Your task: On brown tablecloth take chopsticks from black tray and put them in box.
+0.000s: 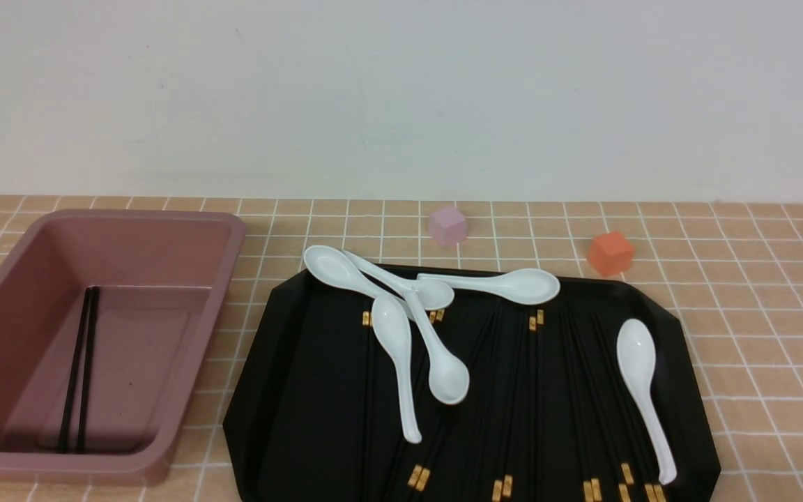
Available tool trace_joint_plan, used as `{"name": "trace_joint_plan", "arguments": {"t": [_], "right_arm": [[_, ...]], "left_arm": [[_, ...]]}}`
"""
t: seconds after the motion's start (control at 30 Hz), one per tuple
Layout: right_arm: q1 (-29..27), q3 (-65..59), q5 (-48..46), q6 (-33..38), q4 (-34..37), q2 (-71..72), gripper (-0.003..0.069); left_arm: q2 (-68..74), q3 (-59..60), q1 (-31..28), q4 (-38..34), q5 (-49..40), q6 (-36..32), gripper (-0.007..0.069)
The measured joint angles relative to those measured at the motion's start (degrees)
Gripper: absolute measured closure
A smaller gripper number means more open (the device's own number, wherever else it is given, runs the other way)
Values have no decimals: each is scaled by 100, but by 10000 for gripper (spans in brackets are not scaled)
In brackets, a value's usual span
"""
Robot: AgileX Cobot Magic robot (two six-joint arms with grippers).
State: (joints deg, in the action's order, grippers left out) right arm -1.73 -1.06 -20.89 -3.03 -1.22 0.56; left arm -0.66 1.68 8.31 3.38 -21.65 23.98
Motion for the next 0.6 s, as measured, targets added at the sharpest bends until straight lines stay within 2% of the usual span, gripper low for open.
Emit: {"name": "trace_joint_plan", "arguments": {"t": [0.6], "right_arm": [[0, 0, 0, 0, 0, 0, 419]], "left_arm": [[0, 0, 0, 0, 0, 2, 592]]}}
